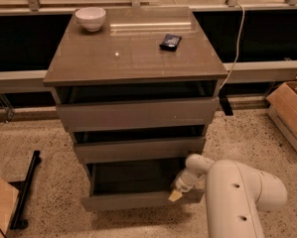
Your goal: Open bottom drawer
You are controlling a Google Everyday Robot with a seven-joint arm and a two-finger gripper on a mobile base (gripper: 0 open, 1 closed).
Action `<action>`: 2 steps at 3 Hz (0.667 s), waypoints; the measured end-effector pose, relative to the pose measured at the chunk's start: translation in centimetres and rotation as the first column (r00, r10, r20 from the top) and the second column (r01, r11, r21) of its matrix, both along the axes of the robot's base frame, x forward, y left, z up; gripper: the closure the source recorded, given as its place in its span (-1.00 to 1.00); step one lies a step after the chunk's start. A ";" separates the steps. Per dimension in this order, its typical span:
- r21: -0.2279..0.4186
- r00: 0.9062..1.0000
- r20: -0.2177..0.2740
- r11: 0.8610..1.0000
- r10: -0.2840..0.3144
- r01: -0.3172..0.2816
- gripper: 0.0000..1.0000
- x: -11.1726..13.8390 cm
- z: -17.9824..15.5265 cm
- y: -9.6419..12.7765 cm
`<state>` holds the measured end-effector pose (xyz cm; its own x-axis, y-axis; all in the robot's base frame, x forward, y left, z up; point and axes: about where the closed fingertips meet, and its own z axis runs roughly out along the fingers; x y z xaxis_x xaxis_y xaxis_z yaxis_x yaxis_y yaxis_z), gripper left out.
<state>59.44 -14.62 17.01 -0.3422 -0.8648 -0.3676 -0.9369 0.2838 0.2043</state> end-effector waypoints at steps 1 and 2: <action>-0.021 0.998 -0.064 1.000 -0.020 0.018 -0.29 -2.9 -0.5 -1.6; -0.021 0.998 -0.064 1.000 -0.020 0.018 -0.76 -2.9 -0.6 -1.4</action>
Offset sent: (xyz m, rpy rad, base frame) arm -0.1451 -0.0716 -0.0287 -0.0892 0.3493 -0.1102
